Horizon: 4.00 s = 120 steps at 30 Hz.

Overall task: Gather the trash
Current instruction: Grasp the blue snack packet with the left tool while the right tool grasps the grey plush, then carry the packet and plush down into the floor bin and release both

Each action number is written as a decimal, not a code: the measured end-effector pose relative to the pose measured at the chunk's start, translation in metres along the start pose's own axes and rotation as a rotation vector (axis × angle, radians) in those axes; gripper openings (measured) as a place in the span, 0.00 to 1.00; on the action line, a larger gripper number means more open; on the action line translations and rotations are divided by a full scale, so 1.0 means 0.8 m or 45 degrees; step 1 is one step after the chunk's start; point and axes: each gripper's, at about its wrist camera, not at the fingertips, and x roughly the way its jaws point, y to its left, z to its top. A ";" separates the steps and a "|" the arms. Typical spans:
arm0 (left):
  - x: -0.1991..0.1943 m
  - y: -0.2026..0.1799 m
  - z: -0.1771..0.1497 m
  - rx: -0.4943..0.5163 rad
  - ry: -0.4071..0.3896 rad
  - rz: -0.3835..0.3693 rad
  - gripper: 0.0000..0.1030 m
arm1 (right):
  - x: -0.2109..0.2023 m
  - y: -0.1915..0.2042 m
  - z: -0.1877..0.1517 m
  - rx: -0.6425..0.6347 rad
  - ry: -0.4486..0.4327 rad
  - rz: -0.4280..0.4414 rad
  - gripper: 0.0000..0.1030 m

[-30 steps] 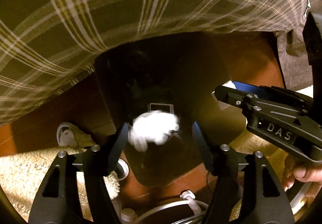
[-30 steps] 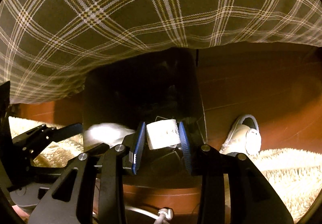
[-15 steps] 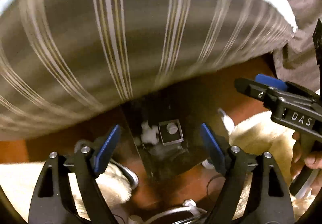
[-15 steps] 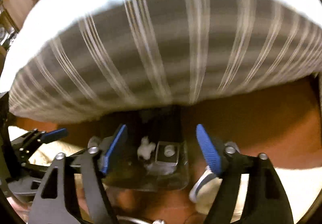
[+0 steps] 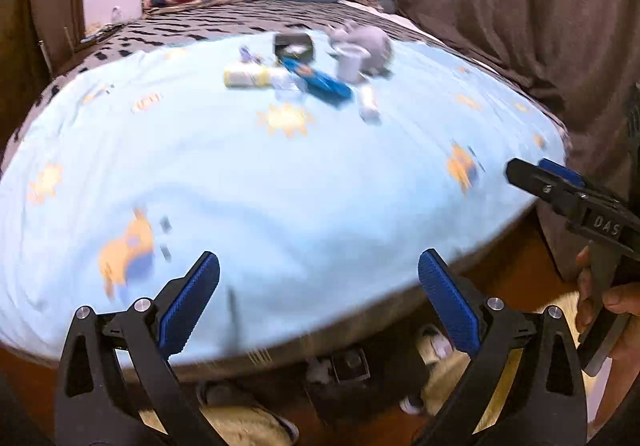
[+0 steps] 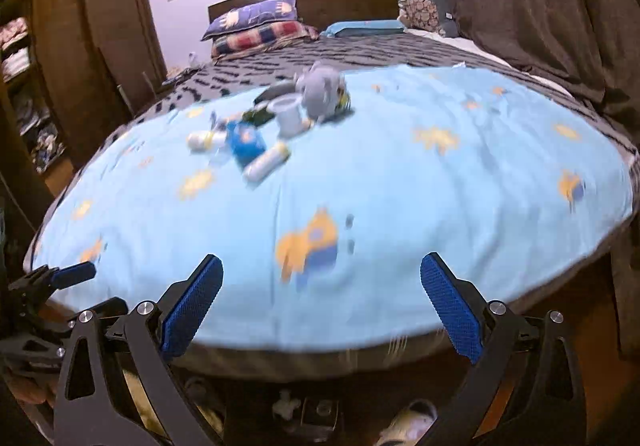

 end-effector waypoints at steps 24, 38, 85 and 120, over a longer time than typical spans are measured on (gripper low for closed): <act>0.157 -0.008 0.161 -0.073 0.101 -0.135 0.43 | 0.198 -0.030 0.191 0.021 -0.018 0.001 0.86; 0.211 -0.012 0.188 -0.099 0.139 -0.154 0.21 | 0.277 -0.020 0.214 0.061 0.105 0.158 0.67; -0.057 -0.066 -0.085 0.079 -0.015 -0.187 0.16 | -0.088 0.019 -0.069 -0.094 0.072 0.115 0.55; 0.200 -0.054 -0.270 0.024 0.682 -0.218 0.10 | 0.140 0.012 -0.289 0.113 0.729 0.030 0.58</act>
